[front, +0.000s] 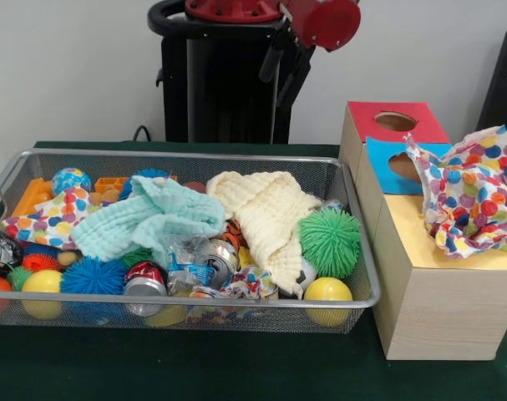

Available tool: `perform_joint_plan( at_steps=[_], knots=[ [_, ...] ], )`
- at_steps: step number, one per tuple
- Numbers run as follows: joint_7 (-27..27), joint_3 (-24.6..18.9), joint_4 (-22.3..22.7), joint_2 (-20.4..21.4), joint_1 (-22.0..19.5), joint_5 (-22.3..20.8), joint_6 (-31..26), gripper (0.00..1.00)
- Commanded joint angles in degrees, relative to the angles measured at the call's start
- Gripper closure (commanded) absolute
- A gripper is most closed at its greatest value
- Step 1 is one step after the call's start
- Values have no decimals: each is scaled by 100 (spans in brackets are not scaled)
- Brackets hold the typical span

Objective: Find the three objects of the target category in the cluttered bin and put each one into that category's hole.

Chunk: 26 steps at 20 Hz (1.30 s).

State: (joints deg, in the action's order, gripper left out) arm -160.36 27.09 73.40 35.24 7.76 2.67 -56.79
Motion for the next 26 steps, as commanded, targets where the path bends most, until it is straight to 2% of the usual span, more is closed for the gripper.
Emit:
perform_joint_plan(
  at_steps=[1, 3, 5, 8, 10, 12, 16, 19, 23, 26],
  knots=[
    [-630, -317, -90, -152, 51, 94, -523, 0],
    [-647, -401, 35, -130, 23, 185, -356, 0],
    [-762, -302, -27, -164, 37, 181, -600, 0],
    [-873, -364, 211, -64, -78, 312, 315, 0],
    [-697, -299, 219, -156, -97, 118, 534, 0],
    [-654, -422, 325, -231, -217, 175, 926, 0],
    [-684, -394, 267, -424, -210, 105, 1157, 0],
    [-793, -236, 88, -656, -153, 35, 1059, 0],
    [-1054, -186, 147, -975, -117, 70, 1751, 0],
    [-984, -205, 199, -1083, -125, 98, 1950, 0]
  ],
)
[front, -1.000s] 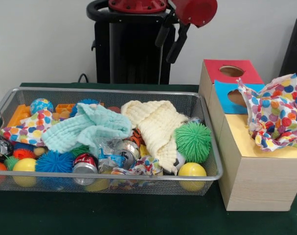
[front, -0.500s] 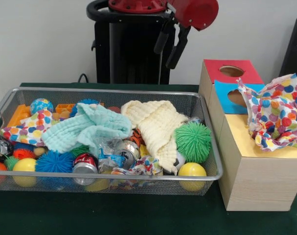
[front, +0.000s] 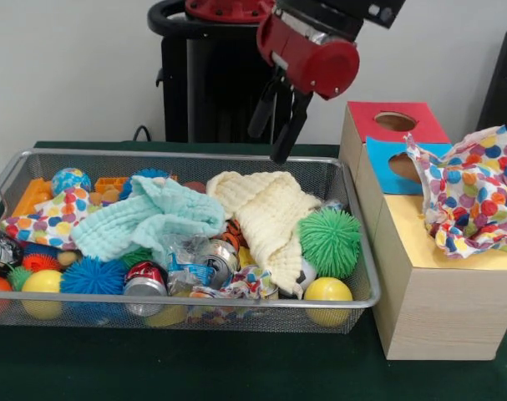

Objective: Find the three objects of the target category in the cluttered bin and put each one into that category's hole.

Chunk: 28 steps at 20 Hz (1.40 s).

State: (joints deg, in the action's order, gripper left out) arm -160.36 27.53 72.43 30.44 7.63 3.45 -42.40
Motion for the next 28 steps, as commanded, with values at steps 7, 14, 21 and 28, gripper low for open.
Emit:
perform_joint_plan(
  at_steps=[7, 14, 21, 28],
  knots=[
    [-889, -122, 152, -765, 70, 8, 737, 0],
    [181, -396, -40, -666, -124, -268, 494, 0],
    [880, -598, -208, -640, -295, -530, 325, 0],
    [1480, -963, -476, -748, -516, -1002, 529, 0]
  ],
)
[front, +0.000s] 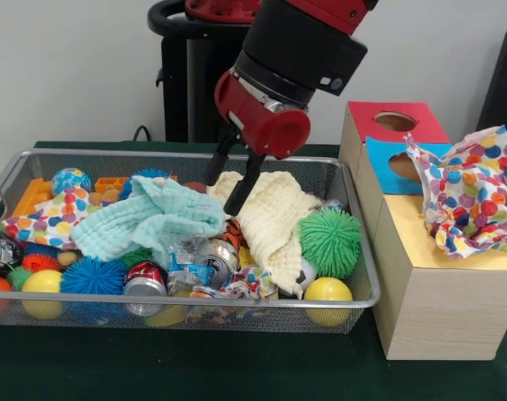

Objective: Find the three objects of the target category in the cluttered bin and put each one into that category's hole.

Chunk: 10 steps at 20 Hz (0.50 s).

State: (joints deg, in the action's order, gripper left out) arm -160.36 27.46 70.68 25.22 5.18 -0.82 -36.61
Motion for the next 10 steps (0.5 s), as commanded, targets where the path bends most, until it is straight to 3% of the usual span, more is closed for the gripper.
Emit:
perform_joint_plan(
  at_steps=[1, 7, 10],
  knots=[
    [1550, -1022, -320, -246, -307, -674, 76, 0],
    [1960, -1537, -418, -296, -555, -1210, 465, 0],
    [2326, -1746, -525, -283, -631, -1692, 752, 0]
  ],
)
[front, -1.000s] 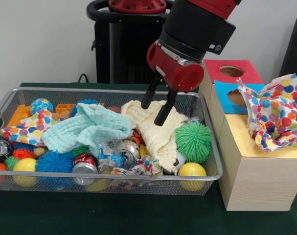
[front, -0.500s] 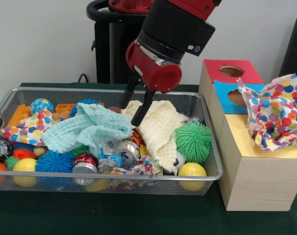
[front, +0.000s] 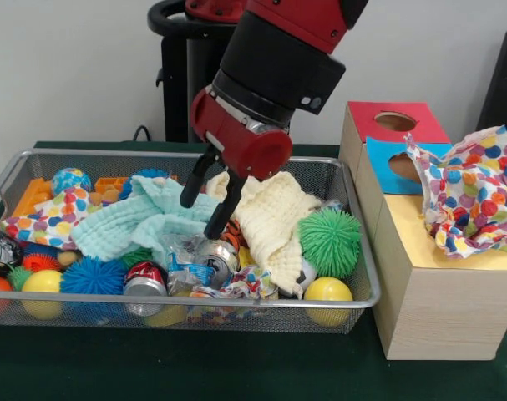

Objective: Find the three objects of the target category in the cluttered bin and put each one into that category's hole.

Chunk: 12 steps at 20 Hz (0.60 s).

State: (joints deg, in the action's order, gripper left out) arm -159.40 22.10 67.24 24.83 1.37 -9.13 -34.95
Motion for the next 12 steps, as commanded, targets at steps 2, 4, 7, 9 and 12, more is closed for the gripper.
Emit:
perform_joint_plan(
  at_steps=[2, 4, 7, 9, 12],
  knots=[
    [2323, -1204, -275, -223, -224, -1111, 540, 0],
    [2263, -1109, -374, -195, -122, -1280, 335, 0],
    [2374, -948, -578, -114, 5, -1545, 11, 0],
    [2581, -924, -656, -19, 10, -1698, -101, 0],
    [3078, -991, -813, 83, -3, -1968, -119, 0]
  ],
)
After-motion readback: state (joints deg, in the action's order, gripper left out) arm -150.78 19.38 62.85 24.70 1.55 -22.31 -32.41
